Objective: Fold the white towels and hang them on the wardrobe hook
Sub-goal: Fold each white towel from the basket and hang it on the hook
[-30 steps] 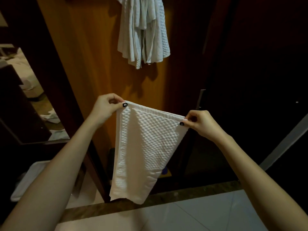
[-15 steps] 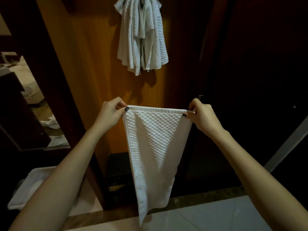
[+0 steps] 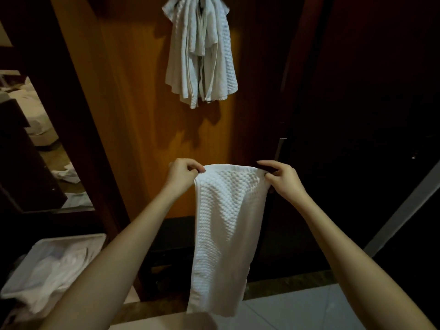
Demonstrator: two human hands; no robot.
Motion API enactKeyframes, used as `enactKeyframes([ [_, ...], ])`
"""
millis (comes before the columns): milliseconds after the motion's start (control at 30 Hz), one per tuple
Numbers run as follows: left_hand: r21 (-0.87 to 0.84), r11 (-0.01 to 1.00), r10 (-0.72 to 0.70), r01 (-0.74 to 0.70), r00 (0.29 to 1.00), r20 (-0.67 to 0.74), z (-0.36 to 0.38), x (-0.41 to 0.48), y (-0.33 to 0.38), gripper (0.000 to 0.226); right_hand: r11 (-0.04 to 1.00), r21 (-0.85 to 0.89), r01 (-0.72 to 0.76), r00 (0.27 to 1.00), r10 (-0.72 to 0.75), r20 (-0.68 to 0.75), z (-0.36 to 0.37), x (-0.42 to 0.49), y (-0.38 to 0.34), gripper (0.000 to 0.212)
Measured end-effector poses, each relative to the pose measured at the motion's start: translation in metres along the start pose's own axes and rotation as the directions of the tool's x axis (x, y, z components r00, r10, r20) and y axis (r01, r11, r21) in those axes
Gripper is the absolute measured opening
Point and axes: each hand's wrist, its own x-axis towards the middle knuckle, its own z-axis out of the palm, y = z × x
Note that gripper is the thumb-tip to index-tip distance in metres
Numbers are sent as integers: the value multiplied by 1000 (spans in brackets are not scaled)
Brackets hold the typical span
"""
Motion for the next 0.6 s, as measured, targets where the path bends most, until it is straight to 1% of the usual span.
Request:
enactKeyframes([
  [33,-48,999,4,-4,1000,-15,4,-2,0,28,999,49,0,1000,-1,20,1,-2,-3,36],
  [100,-213,977,-1,-4,1000,-20,7,-7,2,22,990,140,6,999,-13,52,1,-4,-9,29],
  [200,-439,898,4,-14,1000,-24,6,-13,8,23,974,227,28,994,-51,100,-2,-8,-23,19],
  [267,-509,859,29,-43,999,-36,5,-16,13,23,971,238,35,986,-73,153,-4,-10,-35,6],
  [300,-522,851,43,-55,998,-37,5,-16,17,22,964,263,35,976,-90,199,-5,-12,-41,5],
  [333,-531,845,57,-66,998,-34,4,-17,20,22,957,289,35,962,-110,249,-5,-13,-46,11],
  [400,-554,828,90,-89,996,-25,4,-16,26,23,959,275,69,934,-159,321,-5,-17,-55,20],
  [467,-572,813,117,-104,993,-13,3,-16,29,24,959,247,140,928,-214,305,-2,-20,-63,15],
  [533,-593,799,124,-99,992,2,2,-16,30,23,955,194,224,940,-264,216,0,-21,-72,6],
  [600,-617,781,133,-94,991,17,1,-17,31,20,935,17,354,927,-354,128,0,-18,-78,8],
])
